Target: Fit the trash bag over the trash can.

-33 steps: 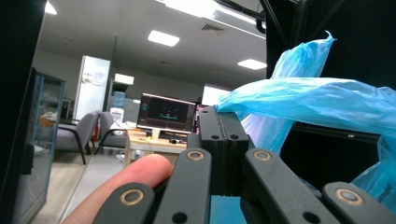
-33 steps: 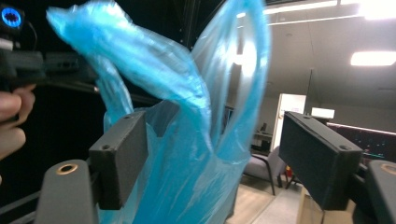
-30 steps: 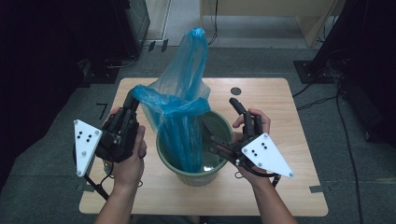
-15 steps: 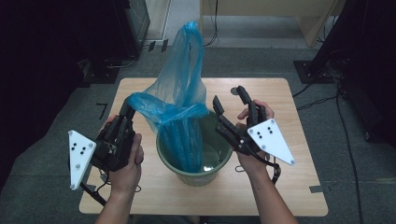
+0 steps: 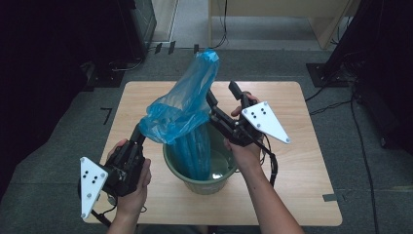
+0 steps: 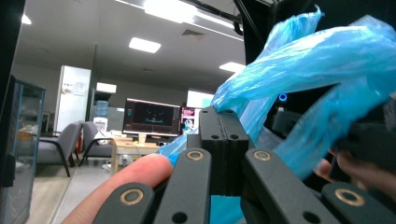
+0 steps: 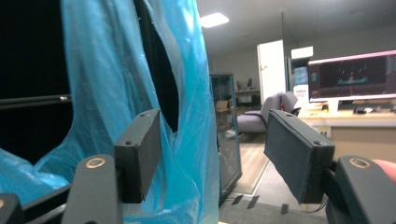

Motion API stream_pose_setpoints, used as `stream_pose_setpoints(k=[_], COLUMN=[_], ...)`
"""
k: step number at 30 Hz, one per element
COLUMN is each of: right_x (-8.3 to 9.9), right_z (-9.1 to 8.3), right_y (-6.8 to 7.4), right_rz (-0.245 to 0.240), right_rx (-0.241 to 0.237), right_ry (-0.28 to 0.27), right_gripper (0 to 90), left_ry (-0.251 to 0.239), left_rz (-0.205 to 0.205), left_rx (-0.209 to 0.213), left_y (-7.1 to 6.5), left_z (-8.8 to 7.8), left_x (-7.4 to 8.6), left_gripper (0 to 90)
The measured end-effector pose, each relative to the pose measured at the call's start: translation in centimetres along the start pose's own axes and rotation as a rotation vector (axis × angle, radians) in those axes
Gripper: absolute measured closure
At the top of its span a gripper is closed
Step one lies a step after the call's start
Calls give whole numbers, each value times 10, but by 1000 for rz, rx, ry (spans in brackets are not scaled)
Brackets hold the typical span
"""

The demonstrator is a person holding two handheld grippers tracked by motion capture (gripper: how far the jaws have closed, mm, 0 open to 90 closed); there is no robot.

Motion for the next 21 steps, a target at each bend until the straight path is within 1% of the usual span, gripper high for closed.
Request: stream_pose_setpoints(k=[3,6,8,12,13,14,15,17,18,19,20,21], right_x=[-2,-2,-1,8,11,14,17,20,19,17,14,11], right_z=[0,-1,-2,-1,1,2,4,5,5,4,2,1], right_y=[-4,-6,-4,2,3,3,2,0,-1,-3,-4,-4], right_rz=[32,47,41,2,-7,-15,-25,-39,-36,-38,-33,-28], right_rx=[5,-2,-16,-48,-48,-41,-29,-2,9,17,16,15], right_ry=[3,11,21,67,85,101,120,128,122,113,90,76], right_gripper=[370,370,370,345,347,387,472,613,690,730,787,821], left_ry=[12,24,31,32,31,31,31,33,37,45,50,57], left_rz=[2,2,-2,-7,-8,-5,-3,0,4,10,10,15], left_rx=[-4,-9,-12,-17,-17,-18,-17,-14,-12,-11,-9,-6], left_y=[2,4,6,8,8,9,9,10,11,12,13,14], left_z=[-3,-3,-4,-5,-5,-6,-7,-10,-11,-14,-15,-17], left_x=[6,11,14,14,14,14,14,15,17,20,22,25], left_gripper=[900,900,900,900,900,900,900,900,900,900,900,900])
Point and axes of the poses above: each handheld gripper's, and its own axes: z roughly forward along the jaws, x roughly out of its underside, y roughly to its left, the point moved 7 cm from there along z, roughly forward along the jaws, and after that the axes turned 1 degree about -x, right-handed, at the moved point
